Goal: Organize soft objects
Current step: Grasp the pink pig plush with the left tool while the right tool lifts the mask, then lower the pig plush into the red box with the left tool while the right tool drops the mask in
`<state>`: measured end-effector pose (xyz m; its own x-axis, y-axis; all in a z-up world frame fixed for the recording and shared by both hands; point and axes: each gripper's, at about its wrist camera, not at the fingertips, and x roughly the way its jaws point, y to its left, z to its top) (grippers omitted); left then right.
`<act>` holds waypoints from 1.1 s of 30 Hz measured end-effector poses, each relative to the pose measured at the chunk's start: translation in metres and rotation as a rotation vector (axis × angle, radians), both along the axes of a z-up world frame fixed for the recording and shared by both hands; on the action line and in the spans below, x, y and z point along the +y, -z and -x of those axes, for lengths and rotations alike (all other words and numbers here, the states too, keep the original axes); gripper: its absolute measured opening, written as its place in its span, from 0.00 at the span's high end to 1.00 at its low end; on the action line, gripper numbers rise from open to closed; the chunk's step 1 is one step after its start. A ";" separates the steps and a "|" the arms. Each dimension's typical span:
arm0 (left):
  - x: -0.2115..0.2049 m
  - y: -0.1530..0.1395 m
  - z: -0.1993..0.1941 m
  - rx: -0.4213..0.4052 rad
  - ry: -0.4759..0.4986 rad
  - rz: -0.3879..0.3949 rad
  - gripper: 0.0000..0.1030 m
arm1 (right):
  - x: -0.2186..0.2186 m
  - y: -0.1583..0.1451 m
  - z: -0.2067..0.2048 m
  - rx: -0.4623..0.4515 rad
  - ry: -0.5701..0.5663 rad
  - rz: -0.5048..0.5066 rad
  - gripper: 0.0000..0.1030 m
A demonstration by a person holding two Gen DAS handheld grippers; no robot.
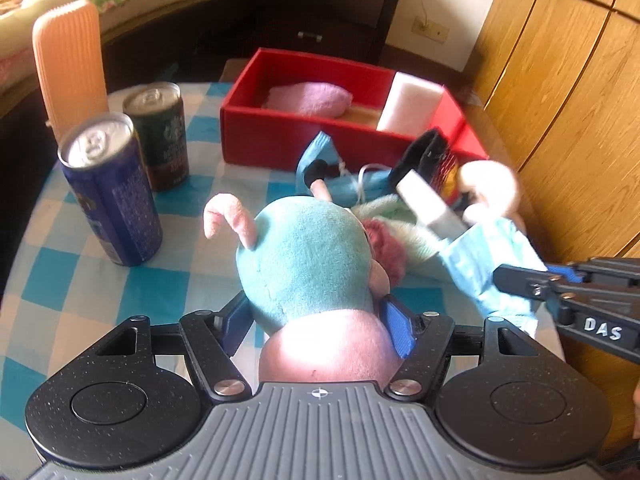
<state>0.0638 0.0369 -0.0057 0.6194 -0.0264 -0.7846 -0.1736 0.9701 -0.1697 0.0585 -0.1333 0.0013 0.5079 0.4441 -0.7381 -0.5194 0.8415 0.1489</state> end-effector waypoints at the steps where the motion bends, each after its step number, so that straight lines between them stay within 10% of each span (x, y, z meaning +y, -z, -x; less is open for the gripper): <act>1: 0.000 -0.004 0.001 -0.011 -0.003 0.003 0.34 | 0.000 -0.002 0.001 -0.003 0.001 -0.004 1.00; 33: -0.012 -0.084 -0.048 -0.326 -0.053 -0.061 0.34 | 0.012 -0.083 -0.027 -0.267 0.119 -0.112 1.00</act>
<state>0.1120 0.0249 0.0782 0.8374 0.0538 -0.5439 -0.1703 0.9713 -0.1661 0.0851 -0.1217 0.0843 0.7308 0.4405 -0.5215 -0.4511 0.8850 0.1154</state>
